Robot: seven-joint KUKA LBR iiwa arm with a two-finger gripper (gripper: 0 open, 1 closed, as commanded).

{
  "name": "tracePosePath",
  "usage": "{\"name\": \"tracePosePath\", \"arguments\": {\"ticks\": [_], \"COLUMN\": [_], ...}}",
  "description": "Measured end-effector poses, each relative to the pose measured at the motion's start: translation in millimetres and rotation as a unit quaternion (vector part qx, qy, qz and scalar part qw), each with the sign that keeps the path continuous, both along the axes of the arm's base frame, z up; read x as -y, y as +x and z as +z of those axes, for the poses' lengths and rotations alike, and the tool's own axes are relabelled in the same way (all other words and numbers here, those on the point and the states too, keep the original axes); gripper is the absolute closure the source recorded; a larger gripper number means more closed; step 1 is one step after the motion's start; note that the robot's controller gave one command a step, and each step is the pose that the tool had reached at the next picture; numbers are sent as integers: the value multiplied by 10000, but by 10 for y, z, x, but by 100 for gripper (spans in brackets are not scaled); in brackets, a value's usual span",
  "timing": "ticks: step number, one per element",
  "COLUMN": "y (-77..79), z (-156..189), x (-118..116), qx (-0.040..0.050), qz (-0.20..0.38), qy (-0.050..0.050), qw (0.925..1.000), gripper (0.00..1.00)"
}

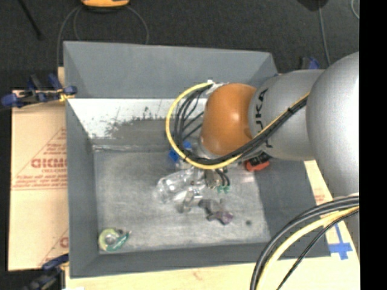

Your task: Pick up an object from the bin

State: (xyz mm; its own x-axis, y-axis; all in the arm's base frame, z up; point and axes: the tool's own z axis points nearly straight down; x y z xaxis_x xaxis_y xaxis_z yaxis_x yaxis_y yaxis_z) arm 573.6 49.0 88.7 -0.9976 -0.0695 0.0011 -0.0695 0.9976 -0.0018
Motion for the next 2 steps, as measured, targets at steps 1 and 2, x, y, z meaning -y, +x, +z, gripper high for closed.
{"name": "tracePosePath", "arguments": {"ticks": [1, 2], "y": [33, 175], "z": [45, 1426], "x": [-6, -50], "qx": [32, 50], "qz": [-8, -139], "qy": [8, 23], "qw": [10000, 9999], "gripper": [100, 100]}}
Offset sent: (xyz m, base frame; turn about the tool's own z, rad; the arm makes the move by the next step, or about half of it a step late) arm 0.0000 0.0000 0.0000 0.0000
